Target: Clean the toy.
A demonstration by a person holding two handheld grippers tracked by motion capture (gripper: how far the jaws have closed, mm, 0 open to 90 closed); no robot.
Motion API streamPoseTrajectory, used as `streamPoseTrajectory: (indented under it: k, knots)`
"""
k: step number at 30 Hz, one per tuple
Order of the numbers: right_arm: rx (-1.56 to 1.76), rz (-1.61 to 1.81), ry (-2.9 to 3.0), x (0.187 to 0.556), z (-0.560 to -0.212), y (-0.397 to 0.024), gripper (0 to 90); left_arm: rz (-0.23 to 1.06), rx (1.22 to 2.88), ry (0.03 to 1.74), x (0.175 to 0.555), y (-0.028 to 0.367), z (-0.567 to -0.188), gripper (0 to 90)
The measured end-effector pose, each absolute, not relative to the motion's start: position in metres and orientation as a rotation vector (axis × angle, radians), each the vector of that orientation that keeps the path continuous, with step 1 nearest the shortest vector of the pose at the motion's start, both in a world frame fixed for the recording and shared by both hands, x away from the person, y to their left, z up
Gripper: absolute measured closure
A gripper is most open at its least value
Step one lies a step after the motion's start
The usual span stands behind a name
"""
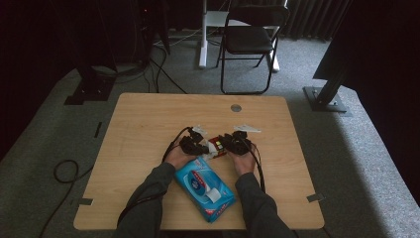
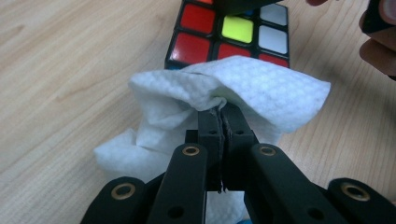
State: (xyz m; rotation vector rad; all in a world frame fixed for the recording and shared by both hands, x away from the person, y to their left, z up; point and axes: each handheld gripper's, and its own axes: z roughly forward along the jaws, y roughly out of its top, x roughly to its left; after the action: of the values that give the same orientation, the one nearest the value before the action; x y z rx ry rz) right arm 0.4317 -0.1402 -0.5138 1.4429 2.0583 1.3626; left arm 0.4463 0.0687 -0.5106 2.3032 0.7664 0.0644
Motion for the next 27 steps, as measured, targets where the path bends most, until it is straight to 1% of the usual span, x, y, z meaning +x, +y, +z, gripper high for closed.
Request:
streamPoseTrajectory:
  k: [2,3,9,13,19,23,27]
  knots:
    - [1.427,1.354,2.076,0.432,-0.512,-0.138,70.6,0.083,2.299,0.771,0.446,0.07,-0.509,88.5]
    - [1.42,1.352,2.084,0.432,-0.512,-0.138,71.1,0.093,2.292,0.777,0.447,0.072,-0.508,88.5]
    - [1.373,1.351,2.125,0.43,-0.511,-0.135,71.6,0.159,2.219,0.858,0.451,0.086,-0.502,88.5]
    - [1.311,1.366,2.172,0.429,-0.511,-0.131,71.7,0.18,2.179,0.877,0.453,0.089,-0.498,88.4]
    - [1.311,1.345,2.156,0.43,-0.511,-0.126,70.9,0.151,2.191,0.874,0.452,0.088,-0.498,88.5]
    - [1.329,1.323,2.129,0.432,-0.51,-0.124,67.4,0.125,2.197,0.838,0.449,0.085,-0.499,88.5]
    - [1.324,1.313,2.123,0.431,-0.51,-0.124,66.2,0.102,2.196,0.821,0.448,0.085,-0.499,88.5]
